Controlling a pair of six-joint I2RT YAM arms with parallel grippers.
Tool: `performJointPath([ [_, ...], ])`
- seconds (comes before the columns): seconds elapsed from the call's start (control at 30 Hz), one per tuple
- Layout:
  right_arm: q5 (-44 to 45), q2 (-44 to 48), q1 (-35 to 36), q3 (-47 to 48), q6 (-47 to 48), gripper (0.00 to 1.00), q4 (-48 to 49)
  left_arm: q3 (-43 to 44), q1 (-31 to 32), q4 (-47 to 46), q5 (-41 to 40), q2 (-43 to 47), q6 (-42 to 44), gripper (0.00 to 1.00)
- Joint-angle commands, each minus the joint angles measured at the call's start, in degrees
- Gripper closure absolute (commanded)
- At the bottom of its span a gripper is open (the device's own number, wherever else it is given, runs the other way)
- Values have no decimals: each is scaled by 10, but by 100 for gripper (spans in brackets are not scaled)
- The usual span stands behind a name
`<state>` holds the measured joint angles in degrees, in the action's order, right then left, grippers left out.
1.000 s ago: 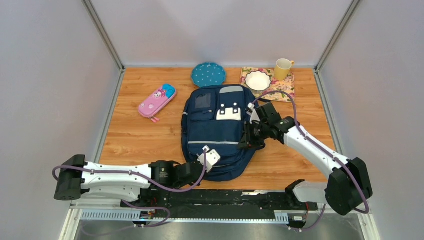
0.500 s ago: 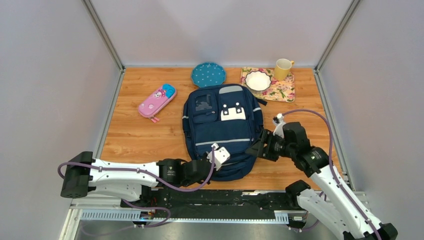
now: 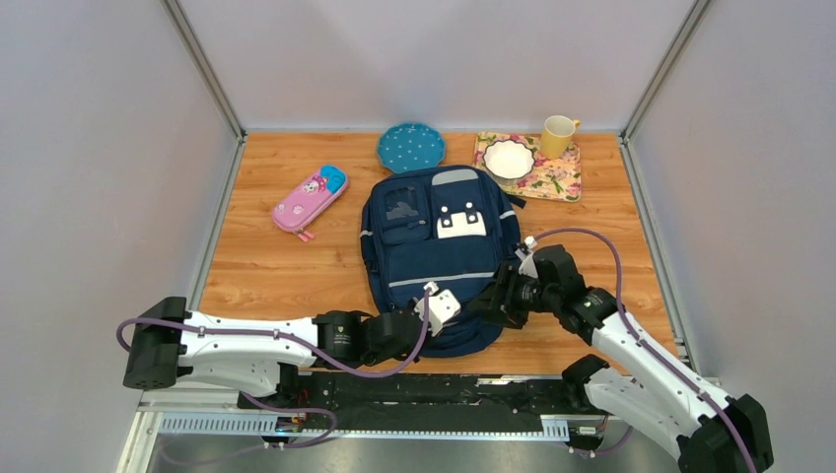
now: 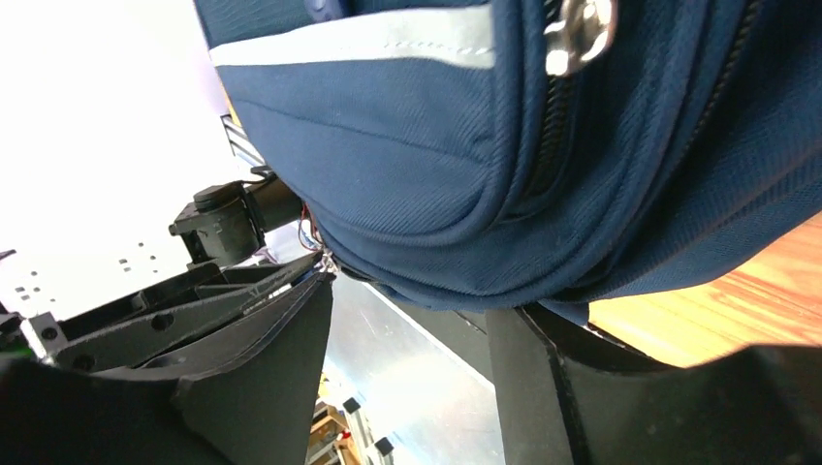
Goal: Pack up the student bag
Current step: Unzip the student bag at the center of the board.
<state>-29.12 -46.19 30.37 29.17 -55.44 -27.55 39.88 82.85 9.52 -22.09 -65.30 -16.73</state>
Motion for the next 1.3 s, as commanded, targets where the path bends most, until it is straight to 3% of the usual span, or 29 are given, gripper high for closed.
performJointPath([
  [0.0,10,-48,3,19,0,42,71,35,7,-80,43,0,7,100],
  [0.13,24,-82,3,32,16,81,71,34,7,-83,50,3,13,100],
  [0.23,52,-83,0,39,34,100,58,28,7,-69,50,13,22,100],
  [0.5,87,-56,-35,63,81,100,5,-32,6,64,-85,91,7,100],
  [0.77,74,-57,-62,72,105,100,-16,-115,-46,145,-164,210,-51,100],
  [0.87,68,-59,-66,79,111,100,-22,-120,-78,168,-194,215,-48,100],
  [1.13,53,-62,-68,88,118,100,-35,-100,-135,126,-274,149,5,100],
  [1.27,26,-56,-68,75,113,100,-24,-109,-156,77,-230,159,26,100],
])
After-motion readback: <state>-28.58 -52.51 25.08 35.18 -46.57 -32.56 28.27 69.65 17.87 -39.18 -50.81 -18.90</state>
